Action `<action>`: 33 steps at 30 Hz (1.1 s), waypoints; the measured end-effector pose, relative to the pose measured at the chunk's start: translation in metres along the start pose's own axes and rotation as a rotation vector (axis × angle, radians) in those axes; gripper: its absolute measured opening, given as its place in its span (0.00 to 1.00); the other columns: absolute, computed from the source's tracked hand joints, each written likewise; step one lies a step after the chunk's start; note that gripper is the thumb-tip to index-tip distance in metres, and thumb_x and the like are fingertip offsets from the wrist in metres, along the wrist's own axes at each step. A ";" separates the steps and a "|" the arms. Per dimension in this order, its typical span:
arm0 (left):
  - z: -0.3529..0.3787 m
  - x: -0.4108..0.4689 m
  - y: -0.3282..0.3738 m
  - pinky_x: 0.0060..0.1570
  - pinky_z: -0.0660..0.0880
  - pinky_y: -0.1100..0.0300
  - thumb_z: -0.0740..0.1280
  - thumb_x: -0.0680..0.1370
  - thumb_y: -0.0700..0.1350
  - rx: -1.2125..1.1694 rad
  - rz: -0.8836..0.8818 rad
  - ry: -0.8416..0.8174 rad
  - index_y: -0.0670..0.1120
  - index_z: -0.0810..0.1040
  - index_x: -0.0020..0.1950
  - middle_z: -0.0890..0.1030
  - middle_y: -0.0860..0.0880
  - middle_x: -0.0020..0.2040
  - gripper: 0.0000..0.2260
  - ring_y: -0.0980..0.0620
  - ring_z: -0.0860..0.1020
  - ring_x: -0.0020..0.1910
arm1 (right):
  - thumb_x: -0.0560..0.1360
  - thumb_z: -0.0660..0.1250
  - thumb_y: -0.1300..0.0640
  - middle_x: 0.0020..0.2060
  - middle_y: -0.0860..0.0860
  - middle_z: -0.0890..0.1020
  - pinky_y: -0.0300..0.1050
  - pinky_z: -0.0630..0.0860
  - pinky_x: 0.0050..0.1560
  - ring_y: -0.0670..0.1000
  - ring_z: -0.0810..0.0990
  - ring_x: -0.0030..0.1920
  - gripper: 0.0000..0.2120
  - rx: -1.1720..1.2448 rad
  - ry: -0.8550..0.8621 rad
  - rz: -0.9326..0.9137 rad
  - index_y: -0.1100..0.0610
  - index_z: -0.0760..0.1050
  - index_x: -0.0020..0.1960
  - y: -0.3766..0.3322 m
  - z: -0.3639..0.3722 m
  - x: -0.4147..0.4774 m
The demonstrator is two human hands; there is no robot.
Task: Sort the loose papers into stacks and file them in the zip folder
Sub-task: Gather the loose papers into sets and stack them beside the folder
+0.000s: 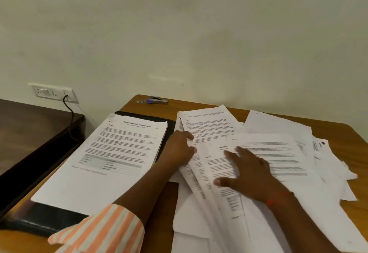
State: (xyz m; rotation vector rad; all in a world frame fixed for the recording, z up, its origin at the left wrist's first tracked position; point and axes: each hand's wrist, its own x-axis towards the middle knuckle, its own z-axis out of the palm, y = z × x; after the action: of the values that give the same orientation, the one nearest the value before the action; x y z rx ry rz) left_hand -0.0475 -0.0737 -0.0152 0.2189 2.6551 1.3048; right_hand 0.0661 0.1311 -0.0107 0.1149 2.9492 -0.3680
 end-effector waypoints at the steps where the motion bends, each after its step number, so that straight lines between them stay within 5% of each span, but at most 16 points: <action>1: 0.000 0.000 0.000 0.49 0.84 0.56 0.74 0.77 0.42 -0.023 -0.003 0.000 0.52 0.77 0.63 0.74 0.53 0.62 0.16 0.48 0.82 0.55 | 0.64 0.53 0.18 0.82 0.51 0.46 0.58 0.43 0.77 0.52 0.42 0.81 0.53 -0.002 0.002 0.029 0.42 0.47 0.81 0.008 -0.006 0.000; 7: 0.001 -0.006 0.003 0.40 0.83 0.60 0.73 0.77 0.36 -0.219 0.046 -0.009 0.51 0.79 0.57 0.79 0.54 0.60 0.13 0.53 0.83 0.47 | 0.77 0.57 0.30 0.81 0.47 0.55 0.51 0.44 0.77 0.50 0.50 0.80 0.35 0.052 0.244 -0.086 0.43 0.59 0.79 0.005 -0.005 -0.008; 9: -0.001 -0.009 0.010 0.45 0.85 0.54 0.71 0.78 0.36 -0.319 0.109 -0.041 0.50 0.80 0.59 0.80 0.53 0.59 0.13 0.51 0.85 0.48 | 0.73 0.50 0.23 0.80 0.45 0.56 0.49 0.46 0.76 0.49 0.53 0.80 0.40 0.125 0.229 -0.204 0.42 0.59 0.79 -0.017 0.003 -0.010; 12: -0.003 -0.015 0.016 0.46 0.85 0.54 0.70 0.79 0.37 -0.385 0.201 -0.097 0.51 0.79 0.62 0.81 0.52 0.62 0.14 0.52 0.86 0.49 | 0.70 0.56 0.22 0.81 0.43 0.49 0.51 0.44 0.78 0.49 0.47 0.81 0.46 0.077 0.092 -0.194 0.41 0.48 0.81 -0.034 0.017 -0.010; 16: -0.010 -0.011 0.012 0.43 0.76 0.67 0.69 0.81 0.44 -0.076 0.174 0.145 0.49 0.75 0.69 0.78 0.49 0.67 0.16 0.58 0.79 0.50 | 0.75 0.55 0.27 0.82 0.49 0.50 0.51 0.43 0.78 0.50 0.46 0.81 0.42 0.031 0.110 -0.093 0.46 0.51 0.81 -0.022 0.012 -0.005; 20: -0.015 0.000 -0.003 0.62 0.69 0.52 0.69 0.79 0.57 0.518 0.101 0.315 0.47 0.70 0.71 0.77 0.46 0.66 0.25 0.46 0.73 0.65 | 0.78 0.54 0.30 0.82 0.50 0.51 0.51 0.44 0.78 0.50 0.47 0.81 0.39 0.010 0.110 -0.056 0.49 0.52 0.82 -0.014 0.012 -0.003; 27: -0.007 0.014 -0.013 0.62 0.70 0.52 0.74 0.75 0.56 0.491 0.148 0.274 0.47 0.69 0.72 0.75 0.45 0.66 0.30 0.45 0.73 0.65 | 0.79 0.55 0.32 0.81 0.50 0.52 0.52 0.45 0.78 0.50 0.48 0.81 0.36 0.019 0.128 -0.073 0.48 0.53 0.81 -0.014 0.018 0.000; 33: -0.002 0.014 -0.012 0.53 0.80 0.51 0.76 0.74 0.53 0.334 0.122 0.261 0.48 0.73 0.67 0.80 0.49 0.58 0.25 0.48 0.81 0.56 | 0.79 0.54 0.31 0.81 0.50 0.52 0.51 0.45 0.78 0.50 0.48 0.81 0.37 0.021 0.130 -0.079 0.48 0.54 0.81 -0.010 0.021 0.003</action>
State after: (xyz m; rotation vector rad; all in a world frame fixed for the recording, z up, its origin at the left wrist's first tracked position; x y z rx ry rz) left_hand -0.0621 -0.0800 -0.0245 0.2737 3.1212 0.9687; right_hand 0.0654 0.1163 -0.0285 0.0256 3.0853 -0.4177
